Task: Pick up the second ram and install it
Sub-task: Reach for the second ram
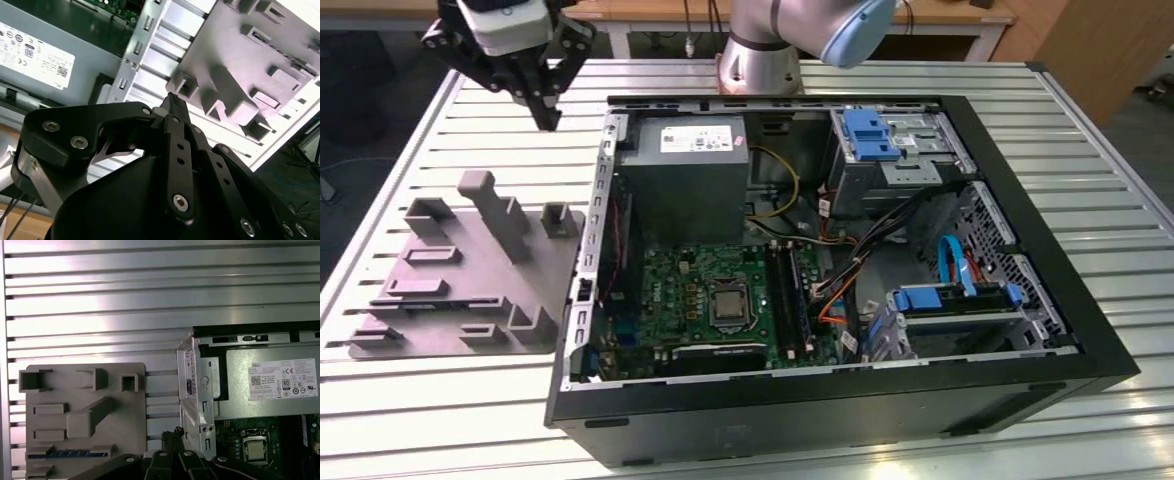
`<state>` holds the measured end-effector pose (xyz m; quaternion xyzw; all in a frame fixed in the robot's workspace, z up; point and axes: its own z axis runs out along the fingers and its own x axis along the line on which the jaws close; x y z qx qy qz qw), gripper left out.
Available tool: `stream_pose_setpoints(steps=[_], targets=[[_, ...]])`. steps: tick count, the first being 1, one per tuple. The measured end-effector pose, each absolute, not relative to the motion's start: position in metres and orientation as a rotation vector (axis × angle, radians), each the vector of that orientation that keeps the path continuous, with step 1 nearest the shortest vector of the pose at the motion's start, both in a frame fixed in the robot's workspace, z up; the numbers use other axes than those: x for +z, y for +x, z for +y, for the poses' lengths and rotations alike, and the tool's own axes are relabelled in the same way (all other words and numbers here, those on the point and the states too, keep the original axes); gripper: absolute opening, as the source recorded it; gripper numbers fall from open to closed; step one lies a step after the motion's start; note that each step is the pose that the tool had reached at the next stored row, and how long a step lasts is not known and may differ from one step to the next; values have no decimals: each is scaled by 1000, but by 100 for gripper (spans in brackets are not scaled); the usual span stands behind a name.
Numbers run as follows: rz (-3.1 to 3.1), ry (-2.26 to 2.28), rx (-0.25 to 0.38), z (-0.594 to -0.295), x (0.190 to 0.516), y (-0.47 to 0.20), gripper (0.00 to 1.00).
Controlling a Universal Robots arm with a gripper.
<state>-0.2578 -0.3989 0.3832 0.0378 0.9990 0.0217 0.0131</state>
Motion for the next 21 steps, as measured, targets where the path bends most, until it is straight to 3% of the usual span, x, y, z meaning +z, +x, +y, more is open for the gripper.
stream_pose_setpoints(steps=[21], targets=[[3112,118,68,-399,376,-331,10]])
